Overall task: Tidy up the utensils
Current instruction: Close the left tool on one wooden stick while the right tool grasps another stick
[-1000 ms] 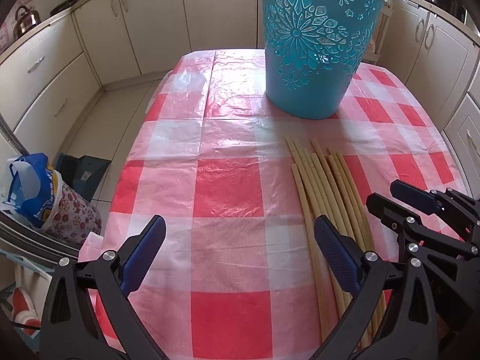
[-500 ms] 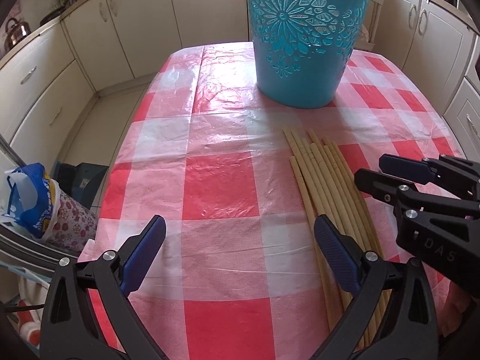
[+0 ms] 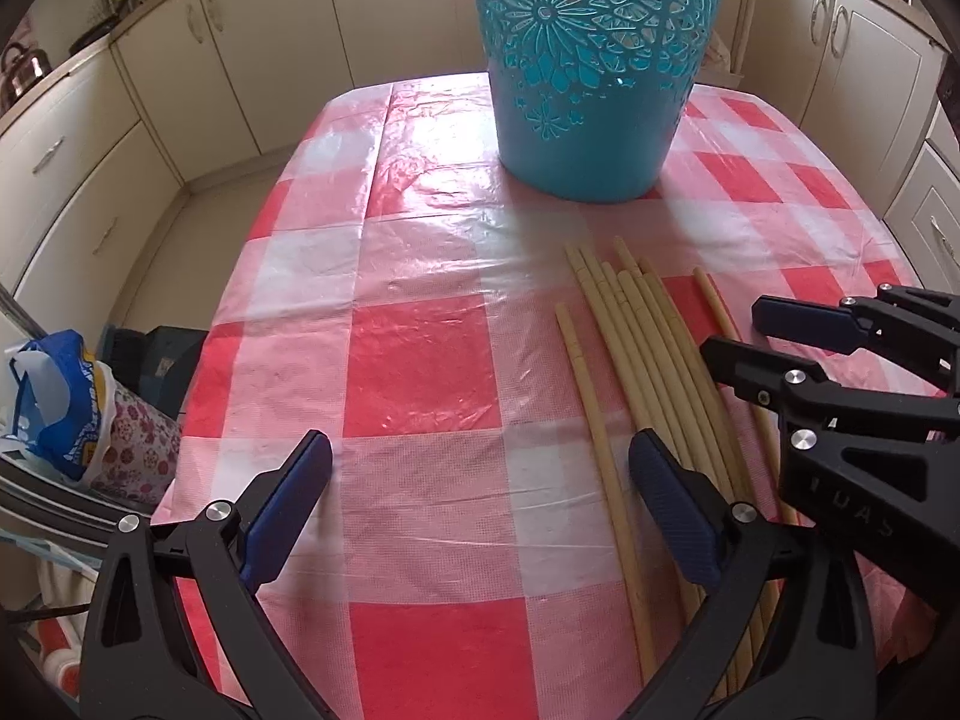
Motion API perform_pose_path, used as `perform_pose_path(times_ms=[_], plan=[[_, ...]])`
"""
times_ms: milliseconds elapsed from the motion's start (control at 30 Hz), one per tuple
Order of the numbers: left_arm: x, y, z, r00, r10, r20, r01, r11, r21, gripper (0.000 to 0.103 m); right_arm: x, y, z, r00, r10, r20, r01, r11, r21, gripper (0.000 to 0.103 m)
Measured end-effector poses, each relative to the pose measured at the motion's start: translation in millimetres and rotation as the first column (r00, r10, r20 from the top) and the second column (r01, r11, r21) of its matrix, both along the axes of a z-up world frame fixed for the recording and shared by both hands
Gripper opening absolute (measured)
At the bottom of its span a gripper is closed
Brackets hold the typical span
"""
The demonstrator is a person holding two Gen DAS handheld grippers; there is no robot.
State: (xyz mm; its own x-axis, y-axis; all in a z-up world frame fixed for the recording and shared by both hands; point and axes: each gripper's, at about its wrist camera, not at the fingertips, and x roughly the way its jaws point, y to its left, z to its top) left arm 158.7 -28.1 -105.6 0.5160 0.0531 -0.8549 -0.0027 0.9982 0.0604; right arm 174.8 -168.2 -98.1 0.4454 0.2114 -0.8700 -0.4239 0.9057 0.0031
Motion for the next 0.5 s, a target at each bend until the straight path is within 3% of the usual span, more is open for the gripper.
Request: perform_pose_path(times_ms=[133, 233, 333, 500], plan=[[2, 3, 1, 1.000, -0.001, 0.000, 0.001, 1.000, -0.013, 0.093, -2, -7, 1, 1.000, 0.029, -0.001, -0.029, 1.000, -0.012, 0.027], [6, 0, 3, 1.000, -0.006, 0.013, 0.006, 1.000, -0.018, 0.079, -5, -11, 1, 0.999, 0.045, -0.007, -0.045, 0.999, -0.014, 0.023], [9, -10, 5, 0.999, -0.040, 0.030, 0.040, 0.999, -0.014, 0.059, -9, -7, 1, 0.997, 0.071, -0.003, -0.071, 0.997, -0.027, 0.015], [6, -26, 8, 0.988, -0.154, 0.022, 0.154, 0.988, -0.030, 0.008, -12, -6, 1, 0.997, 0.080, -0.023, -0.080, 0.997, 0.001, 0.006]])
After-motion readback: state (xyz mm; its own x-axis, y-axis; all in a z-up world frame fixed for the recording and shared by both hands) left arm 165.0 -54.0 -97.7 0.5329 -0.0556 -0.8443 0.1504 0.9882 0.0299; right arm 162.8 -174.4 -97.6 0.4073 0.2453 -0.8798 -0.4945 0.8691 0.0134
